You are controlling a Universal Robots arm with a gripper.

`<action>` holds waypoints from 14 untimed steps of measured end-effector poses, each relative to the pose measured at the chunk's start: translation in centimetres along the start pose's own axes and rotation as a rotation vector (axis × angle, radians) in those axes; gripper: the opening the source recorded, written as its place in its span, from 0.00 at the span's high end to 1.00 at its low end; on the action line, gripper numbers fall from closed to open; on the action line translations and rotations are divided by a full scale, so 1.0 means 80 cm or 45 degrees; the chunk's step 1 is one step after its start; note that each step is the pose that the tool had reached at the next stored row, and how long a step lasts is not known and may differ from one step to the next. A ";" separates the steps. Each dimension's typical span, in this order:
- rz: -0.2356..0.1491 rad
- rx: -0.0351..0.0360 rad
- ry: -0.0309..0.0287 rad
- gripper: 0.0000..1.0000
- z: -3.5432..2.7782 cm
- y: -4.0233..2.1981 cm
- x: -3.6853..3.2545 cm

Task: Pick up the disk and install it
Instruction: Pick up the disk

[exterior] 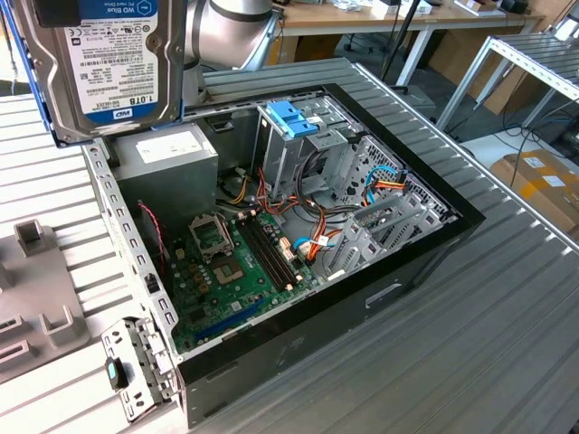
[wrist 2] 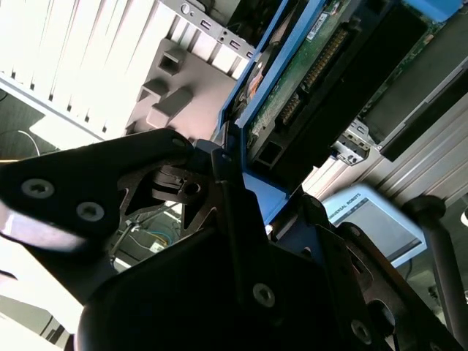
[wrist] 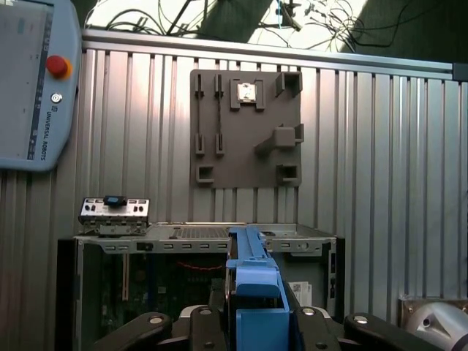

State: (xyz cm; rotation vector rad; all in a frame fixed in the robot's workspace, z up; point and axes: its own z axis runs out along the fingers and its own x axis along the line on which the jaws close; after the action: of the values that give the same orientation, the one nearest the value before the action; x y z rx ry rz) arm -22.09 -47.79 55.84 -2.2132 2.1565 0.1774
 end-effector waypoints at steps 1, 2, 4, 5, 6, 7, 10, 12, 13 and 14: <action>0.000 0.0000 0.0000 0.63 0.0000 -0.0014 0.0000; 0.000 0.0001 0.0000 0.63 0.0000 -0.0021 0.0001; 0.000 0.0001 0.0000 0.63 0.0000 -0.0035 0.0001; 0.000 0.0000 0.0000 0.63 0.0000 -0.0042 0.0001; 0.000 0.0000 0.0001 0.63 0.0000 -0.0053 0.0001; 0.000 0.0000 0.0001 0.63 0.0001 -0.0060 0.0002; 0.000 -0.0001 0.0001 0.63 0.0001 -0.0086 0.0002; 0.000 0.0001 0.0000 0.63 0.0001 -0.0104 0.0003; 0.000 0.0000 0.0000 0.63 0.0001 -0.0114 0.0003; 0.000 0.0000 0.0000 0.63 0.0002 -0.0122 0.0004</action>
State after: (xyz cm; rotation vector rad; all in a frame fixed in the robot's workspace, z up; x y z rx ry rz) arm -21.11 -47.79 55.78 -2.2131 2.1565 0.1773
